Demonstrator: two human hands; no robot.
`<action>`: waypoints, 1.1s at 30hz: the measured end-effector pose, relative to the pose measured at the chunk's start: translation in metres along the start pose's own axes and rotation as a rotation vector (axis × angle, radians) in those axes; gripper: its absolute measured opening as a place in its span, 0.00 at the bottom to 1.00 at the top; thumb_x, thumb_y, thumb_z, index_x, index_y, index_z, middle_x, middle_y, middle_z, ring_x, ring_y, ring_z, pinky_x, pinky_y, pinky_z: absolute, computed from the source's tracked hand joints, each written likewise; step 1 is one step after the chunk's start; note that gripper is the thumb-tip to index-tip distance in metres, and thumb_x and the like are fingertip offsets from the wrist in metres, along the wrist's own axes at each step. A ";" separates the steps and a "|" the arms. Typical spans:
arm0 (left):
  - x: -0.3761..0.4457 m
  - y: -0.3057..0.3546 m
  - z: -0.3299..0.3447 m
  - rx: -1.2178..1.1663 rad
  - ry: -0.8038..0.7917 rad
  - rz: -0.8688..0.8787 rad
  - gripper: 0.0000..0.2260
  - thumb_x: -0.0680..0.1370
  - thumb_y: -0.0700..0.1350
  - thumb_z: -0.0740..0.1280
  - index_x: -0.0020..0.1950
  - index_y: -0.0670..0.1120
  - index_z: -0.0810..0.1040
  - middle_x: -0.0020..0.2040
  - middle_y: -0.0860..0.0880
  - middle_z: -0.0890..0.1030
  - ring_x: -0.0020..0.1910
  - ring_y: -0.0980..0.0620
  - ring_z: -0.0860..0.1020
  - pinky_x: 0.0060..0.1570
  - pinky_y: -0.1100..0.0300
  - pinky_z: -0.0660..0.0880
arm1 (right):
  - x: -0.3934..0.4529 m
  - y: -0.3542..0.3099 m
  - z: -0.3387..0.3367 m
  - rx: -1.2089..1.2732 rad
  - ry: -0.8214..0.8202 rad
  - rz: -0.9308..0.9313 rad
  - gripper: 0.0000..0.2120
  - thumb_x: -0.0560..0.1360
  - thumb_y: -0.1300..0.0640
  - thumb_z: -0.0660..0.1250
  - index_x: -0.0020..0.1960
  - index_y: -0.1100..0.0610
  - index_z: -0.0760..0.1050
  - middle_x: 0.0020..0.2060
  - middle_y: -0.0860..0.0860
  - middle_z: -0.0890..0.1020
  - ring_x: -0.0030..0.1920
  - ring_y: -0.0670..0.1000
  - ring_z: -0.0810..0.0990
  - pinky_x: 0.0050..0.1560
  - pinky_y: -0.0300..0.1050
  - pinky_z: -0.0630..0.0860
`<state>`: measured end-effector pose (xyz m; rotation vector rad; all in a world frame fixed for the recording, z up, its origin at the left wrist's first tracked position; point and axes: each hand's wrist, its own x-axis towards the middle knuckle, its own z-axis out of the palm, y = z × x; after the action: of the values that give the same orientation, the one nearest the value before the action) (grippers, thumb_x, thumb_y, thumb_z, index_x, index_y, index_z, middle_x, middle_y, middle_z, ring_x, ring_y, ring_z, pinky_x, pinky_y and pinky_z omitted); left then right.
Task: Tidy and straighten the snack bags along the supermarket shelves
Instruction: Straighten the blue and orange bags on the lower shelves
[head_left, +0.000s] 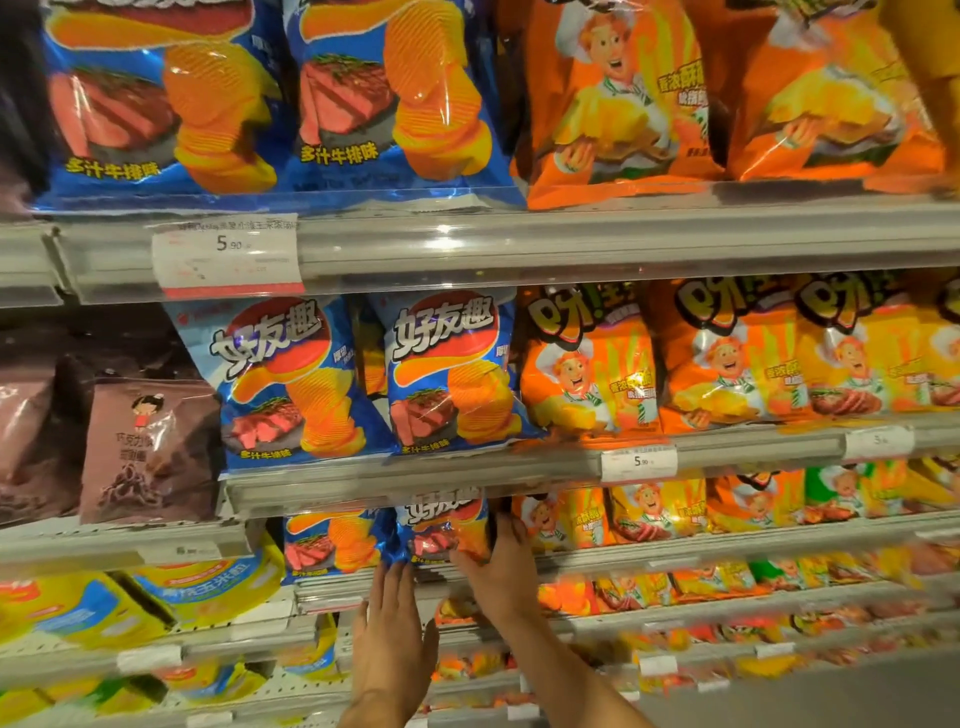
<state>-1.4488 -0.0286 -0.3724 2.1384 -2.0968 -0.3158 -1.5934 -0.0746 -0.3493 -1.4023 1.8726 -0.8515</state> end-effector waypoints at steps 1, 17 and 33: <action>-0.003 0.007 0.000 -0.035 0.046 -0.026 0.35 0.80 0.57 0.61 0.81 0.45 0.51 0.81 0.49 0.50 0.81 0.48 0.47 0.78 0.52 0.54 | -0.007 0.005 -0.004 0.018 0.019 -0.002 0.36 0.75 0.41 0.74 0.76 0.54 0.67 0.70 0.49 0.74 0.69 0.51 0.74 0.70 0.46 0.73; -0.007 0.247 0.052 -0.884 0.249 -0.069 0.13 0.75 0.36 0.70 0.60 0.41 0.79 0.54 0.43 0.82 0.53 0.44 0.79 0.53 0.56 0.76 | 0.007 0.178 -0.232 0.274 0.541 0.132 0.07 0.74 0.61 0.76 0.51 0.60 0.82 0.45 0.57 0.85 0.47 0.61 0.83 0.46 0.51 0.78; 0.053 0.342 0.033 -0.970 -0.032 -0.282 0.38 0.74 0.49 0.76 0.76 0.40 0.58 0.53 0.38 0.80 0.53 0.38 0.79 0.56 0.45 0.76 | 0.099 0.242 -0.347 0.190 0.098 0.026 0.52 0.62 0.34 0.78 0.77 0.54 0.62 0.69 0.54 0.74 0.70 0.57 0.72 0.69 0.61 0.73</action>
<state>-1.7880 -0.0887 -0.3261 1.7568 -1.1974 -1.1175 -2.0284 -0.0748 -0.3517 -1.2376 1.8248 -1.0723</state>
